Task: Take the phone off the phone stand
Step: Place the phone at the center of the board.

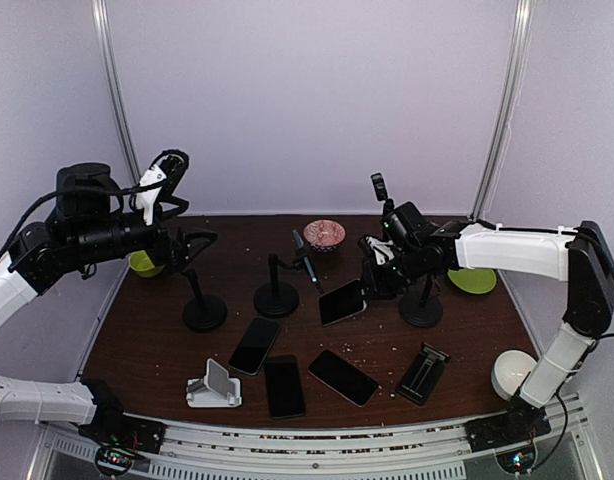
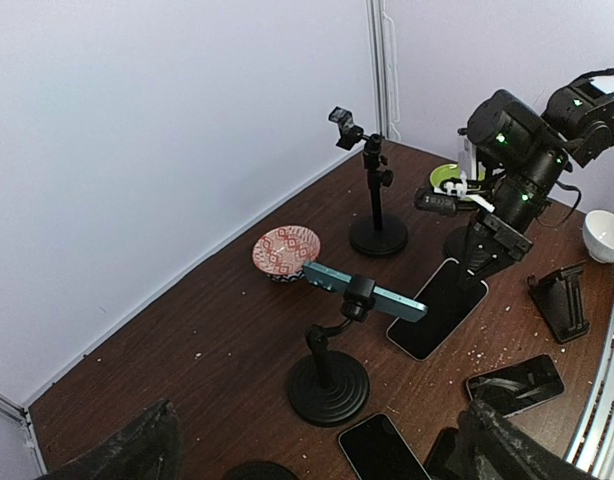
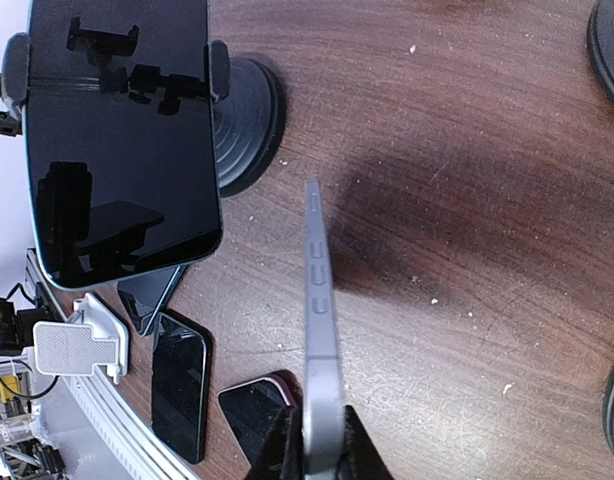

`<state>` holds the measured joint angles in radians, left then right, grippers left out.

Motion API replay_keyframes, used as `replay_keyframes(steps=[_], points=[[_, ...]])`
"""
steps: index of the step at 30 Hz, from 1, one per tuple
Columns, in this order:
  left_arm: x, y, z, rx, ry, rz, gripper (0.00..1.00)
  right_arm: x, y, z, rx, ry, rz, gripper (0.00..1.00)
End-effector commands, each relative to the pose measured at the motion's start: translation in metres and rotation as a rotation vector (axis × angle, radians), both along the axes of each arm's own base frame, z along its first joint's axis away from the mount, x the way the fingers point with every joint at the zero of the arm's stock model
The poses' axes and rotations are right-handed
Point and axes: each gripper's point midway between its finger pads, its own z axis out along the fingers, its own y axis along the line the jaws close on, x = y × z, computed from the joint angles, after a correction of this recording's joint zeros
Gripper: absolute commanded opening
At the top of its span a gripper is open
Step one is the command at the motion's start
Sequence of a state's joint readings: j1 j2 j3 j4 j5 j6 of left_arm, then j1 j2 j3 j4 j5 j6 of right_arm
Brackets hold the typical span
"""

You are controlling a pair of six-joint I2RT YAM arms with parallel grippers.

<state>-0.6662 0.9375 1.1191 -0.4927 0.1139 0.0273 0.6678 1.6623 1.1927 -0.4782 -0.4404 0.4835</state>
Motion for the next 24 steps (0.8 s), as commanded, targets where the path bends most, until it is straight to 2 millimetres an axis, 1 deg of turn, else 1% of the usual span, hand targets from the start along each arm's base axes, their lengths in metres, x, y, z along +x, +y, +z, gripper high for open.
replay_keyframes(steps=[1,8,12,24], points=[[0.002,0.002,0.015,-0.041,-0.049,0.011,0.98,0.002,0.002,0.0,-0.009,0.004,-0.004,0.18],[0.001,0.002,0.015,-0.043,-0.05,0.009,0.98,0.001,-0.004,-0.002,-0.044,0.009,-0.011,0.28],[0.001,0.002,0.016,-0.045,-0.052,0.007,0.98,0.002,-0.012,0.0,-0.085,-0.008,-0.022,0.33],[0.0,0.003,0.017,-0.047,-0.054,0.005,0.98,0.007,-0.028,0.023,-0.151,-0.079,-0.047,0.47]])
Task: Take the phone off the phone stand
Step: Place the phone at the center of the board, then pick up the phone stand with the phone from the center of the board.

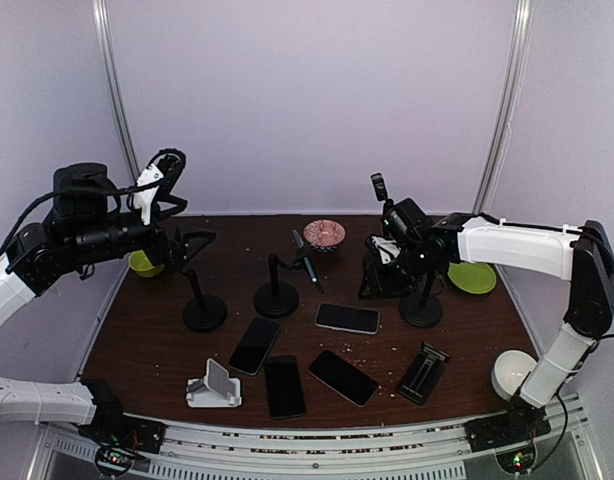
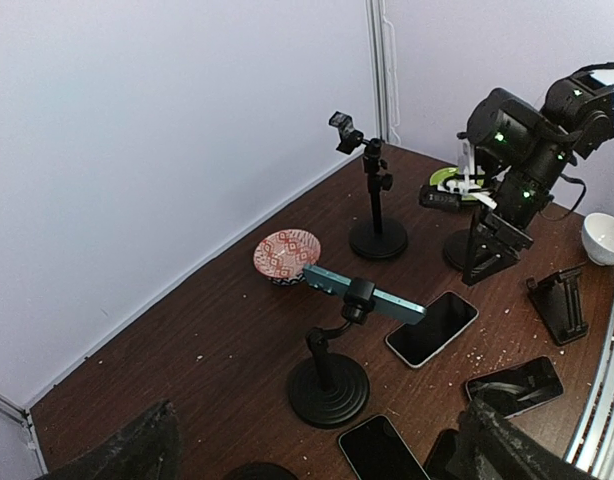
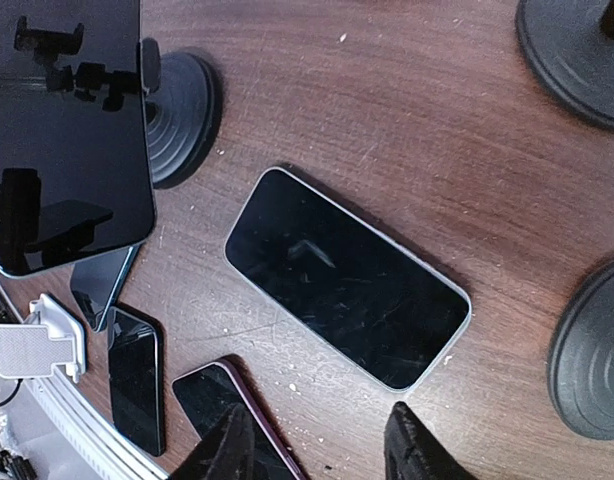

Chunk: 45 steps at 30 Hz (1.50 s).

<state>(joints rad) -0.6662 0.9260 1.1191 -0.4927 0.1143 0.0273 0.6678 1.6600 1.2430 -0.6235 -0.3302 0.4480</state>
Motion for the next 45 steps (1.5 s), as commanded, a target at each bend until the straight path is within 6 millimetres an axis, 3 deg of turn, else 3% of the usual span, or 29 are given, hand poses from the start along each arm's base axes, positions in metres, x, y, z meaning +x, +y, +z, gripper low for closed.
replay_keyframes(steps=[1,9,15,30,38,45], points=[[0.002,0.001,0.014,-0.04,-0.046,0.005,0.98,0.006,-0.007,0.028,-0.017,-0.08,-0.01,0.48],[0.002,0.001,0.013,-0.038,-0.044,0.007,0.98,0.009,-0.013,0.049,-0.022,-0.142,-0.016,0.6],[0.003,0.001,0.012,-0.038,-0.044,0.009,0.98,0.012,-0.017,0.067,-0.027,-0.201,-0.011,0.61],[0.004,0.0,0.01,-0.031,-0.039,0.011,0.98,0.011,-0.038,0.145,0.018,-0.489,-0.007,0.61],[0.005,0.0,0.009,-0.03,-0.038,0.011,0.98,0.01,-0.063,0.172,0.001,-0.607,-0.089,0.61],[0.007,-0.001,0.008,-0.024,-0.032,0.011,0.98,0.008,-0.091,0.183,-0.078,-0.653,-0.172,0.6]])
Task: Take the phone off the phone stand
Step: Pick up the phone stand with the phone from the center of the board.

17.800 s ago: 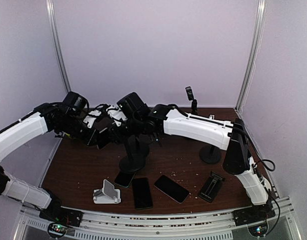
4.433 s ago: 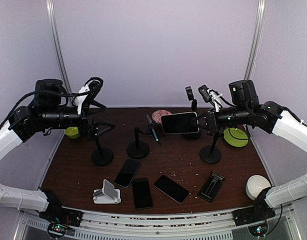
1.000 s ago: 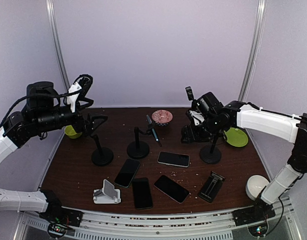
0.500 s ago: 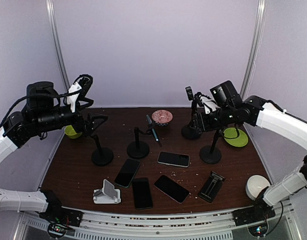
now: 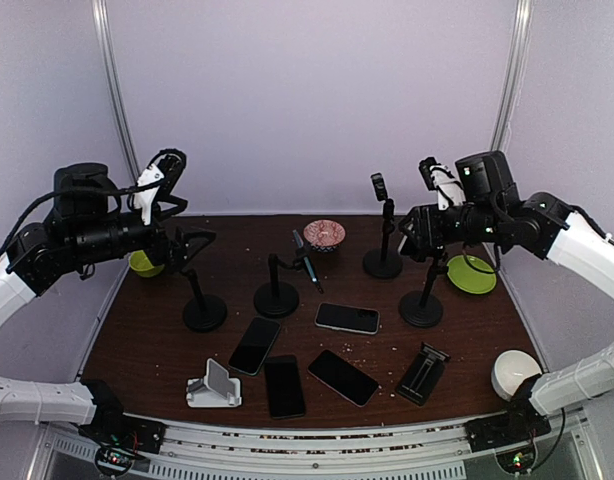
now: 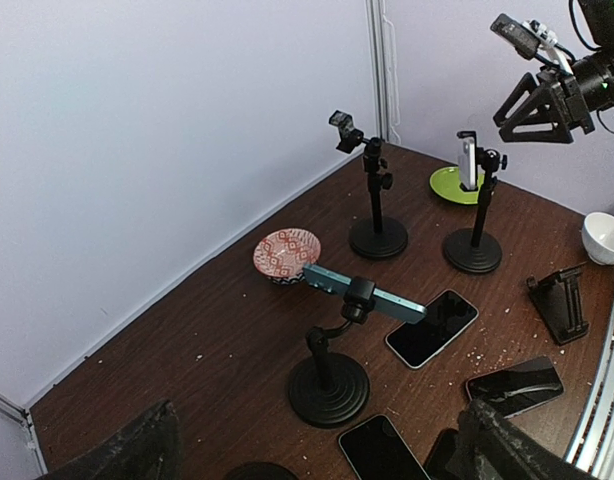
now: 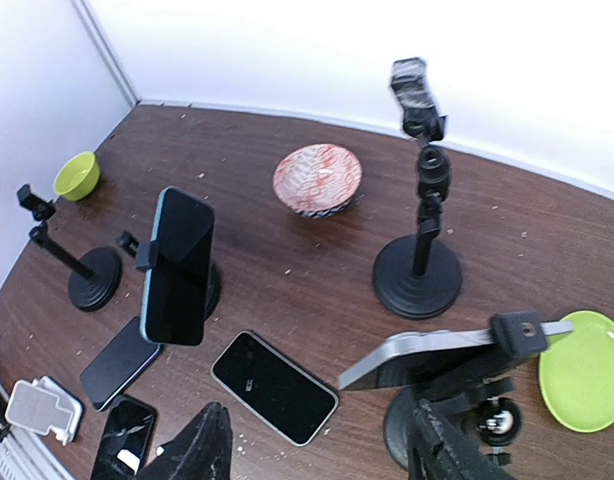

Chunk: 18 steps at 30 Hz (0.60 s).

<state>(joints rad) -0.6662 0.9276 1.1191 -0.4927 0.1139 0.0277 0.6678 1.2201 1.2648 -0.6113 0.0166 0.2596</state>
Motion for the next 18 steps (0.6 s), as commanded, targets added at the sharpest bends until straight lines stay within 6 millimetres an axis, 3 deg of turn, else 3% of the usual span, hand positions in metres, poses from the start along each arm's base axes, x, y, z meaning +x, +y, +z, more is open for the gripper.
replay_keyframes(steps=[1,5,10,18], points=[[0.006,-0.001,0.008,-0.024,-0.032,0.009,0.98,-0.002,-0.026,0.005,-0.051,-0.041,-0.096,0.6],[0.006,-0.005,0.004,-0.018,-0.016,-0.005,0.98,-0.007,-0.037,0.003,-0.059,-0.046,-0.131,0.6],[0.007,-0.014,-0.004,-0.004,0.024,-0.045,0.97,-0.004,-0.067,-0.004,-0.085,-0.024,-0.273,0.61],[0.008,-0.036,-0.007,-0.039,0.095,-0.091,0.94,-0.004,-0.065,-0.032,0.021,0.084,-0.206,0.61]])
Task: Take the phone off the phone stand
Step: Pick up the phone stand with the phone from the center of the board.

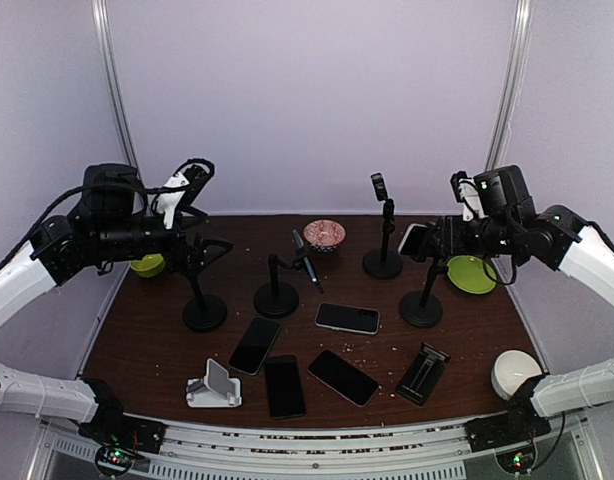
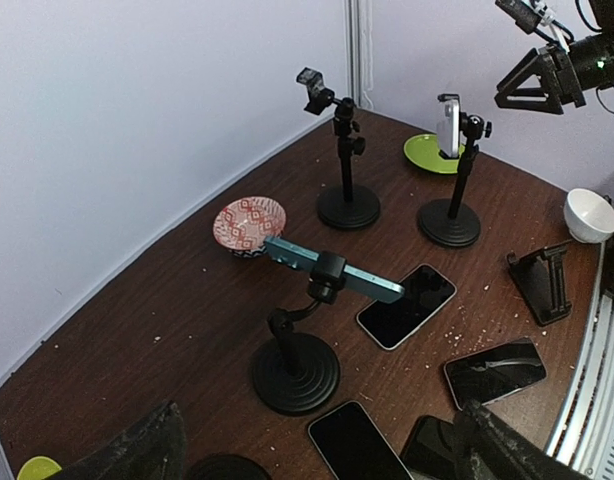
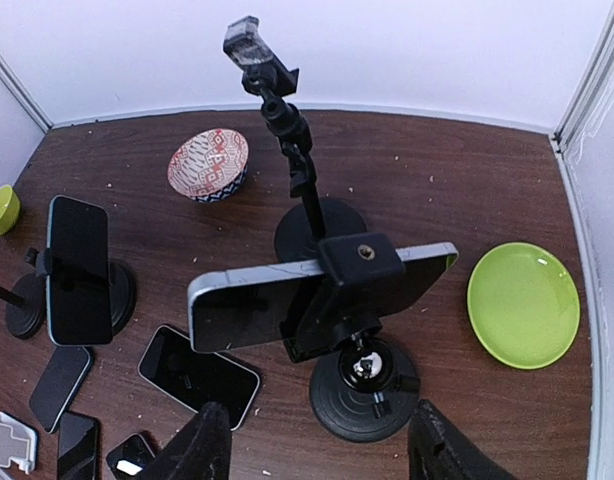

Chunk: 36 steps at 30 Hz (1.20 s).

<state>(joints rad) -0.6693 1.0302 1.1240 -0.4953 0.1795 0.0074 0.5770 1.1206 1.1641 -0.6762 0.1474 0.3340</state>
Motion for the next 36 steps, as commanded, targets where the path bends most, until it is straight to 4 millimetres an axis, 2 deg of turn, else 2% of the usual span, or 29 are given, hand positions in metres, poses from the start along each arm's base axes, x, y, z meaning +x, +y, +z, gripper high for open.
replay_keyframes(steps=[1,5,9,13,23,25,27,33,36], points=[[-0.001,-0.017,0.023,-0.08,-0.003,-0.035,0.94,-0.004,0.005,-0.015,0.078,0.053,0.044,0.61],[0.001,-0.035,0.024,-0.109,-0.007,-0.047,0.94,-0.003,0.003,-0.03,0.098,0.085,0.054,0.62],[0.008,-0.062,0.018,-0.102,-0.002,-0.064,0.93,-0.004,-0.002,-0.041,0.113,0.106,0.044,0.71],[0.017,-0.093,0.017,-0.071,-0.014,-0.078,0.92,-0.006,-0.008,-0.043,0.144,0.086,0.036,0.77],[0.039,-0.176,0.009,-0.045,0.003,-0.153,0.9,-0.01,-0.004,-0.046,0.22,0.059,0.062,0.81],[0.044,-0.194,0.015,-0.052,-0.002,-0.164,0.9,-0.009,-0.003,-0.048,0.231,0.06,0.063,0.82],[0.05,-0.212,0.005,-0.038,0.015,-0.171,0.9,-0.009,-0.003,-0.049,0.231,0.06,0.06,0.82],[0.056,-0.258,-0.001,-0.045,0.035,-0.22,0.9,-0.009,-0.004,-0.054,0.231,0.066,0.059,0.82],[0.057,-0.277,-0.012,-0.04,0.052,-0.249,0.9,-0.007,-0.007,-0.053,0.222,0.059,0.044,0.82]])
